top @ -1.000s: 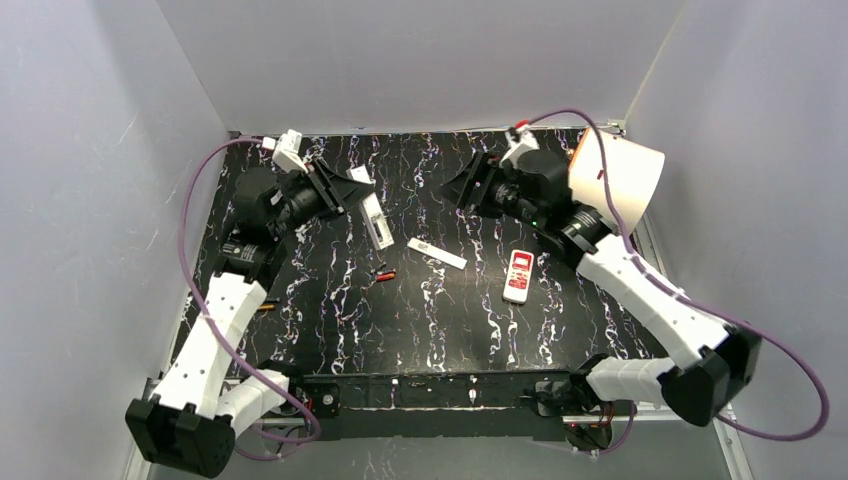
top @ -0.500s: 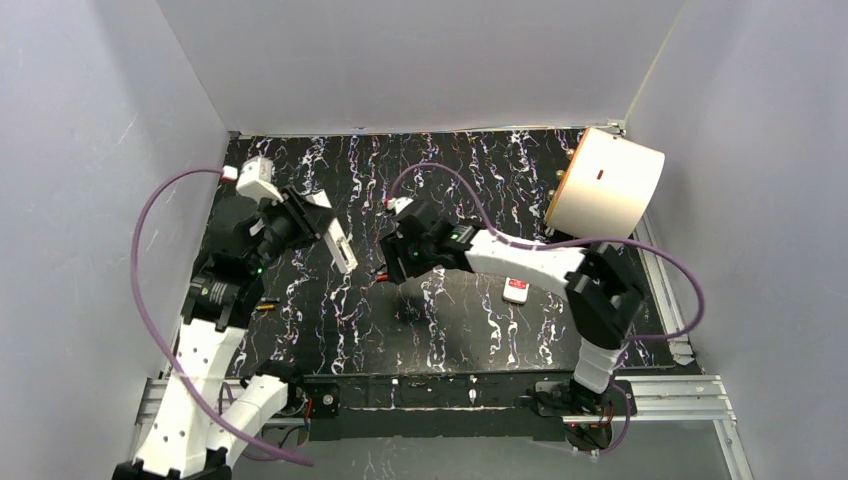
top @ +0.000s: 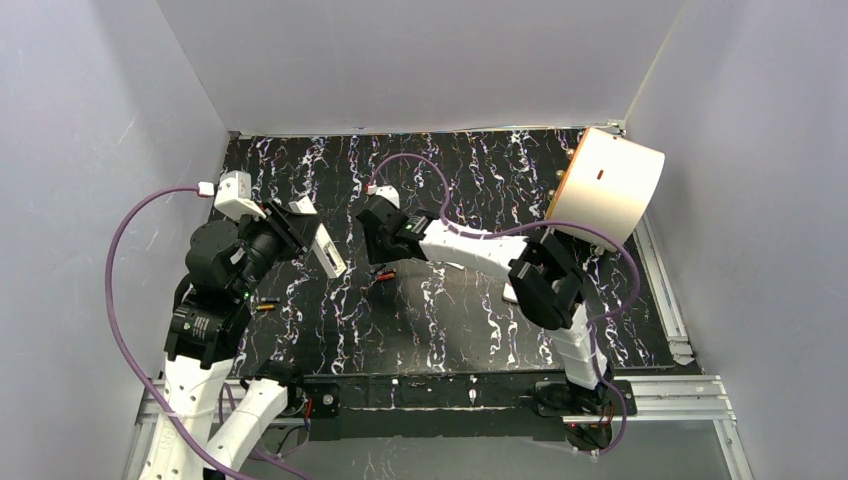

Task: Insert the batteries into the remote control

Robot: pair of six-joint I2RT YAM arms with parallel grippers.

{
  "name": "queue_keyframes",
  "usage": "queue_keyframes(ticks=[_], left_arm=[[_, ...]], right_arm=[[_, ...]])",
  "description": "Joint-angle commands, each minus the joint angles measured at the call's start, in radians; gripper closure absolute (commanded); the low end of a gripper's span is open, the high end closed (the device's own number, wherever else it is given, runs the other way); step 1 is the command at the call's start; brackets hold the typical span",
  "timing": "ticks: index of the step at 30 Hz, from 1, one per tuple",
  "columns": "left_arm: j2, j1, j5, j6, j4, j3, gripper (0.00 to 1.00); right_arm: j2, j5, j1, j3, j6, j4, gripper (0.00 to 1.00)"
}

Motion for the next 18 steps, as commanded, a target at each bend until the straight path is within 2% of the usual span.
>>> queue_keyframes(ticks=[1, 6, 18], left_arm=[[0.003, 0.005, 0.042, 0.024, 0.02, 0.034, 1.0], [0.001, 0.005, 0.066, 0.019, 0.023, 0.033, 1.0], [-0.006, 0.005, 0.088, 0.011, 0.02, 0.035, 1.0]], right_arm=[[0.062, 0.082, 0.01, 0.098, 0.188, -0.126, 0.53], [0.104, 0.082, 0.01, 0.129, 0.275, -0.173, 0.52], [0.162, 0.068, 0.014, 0.153, 0.29, -0.145, 0.52]])
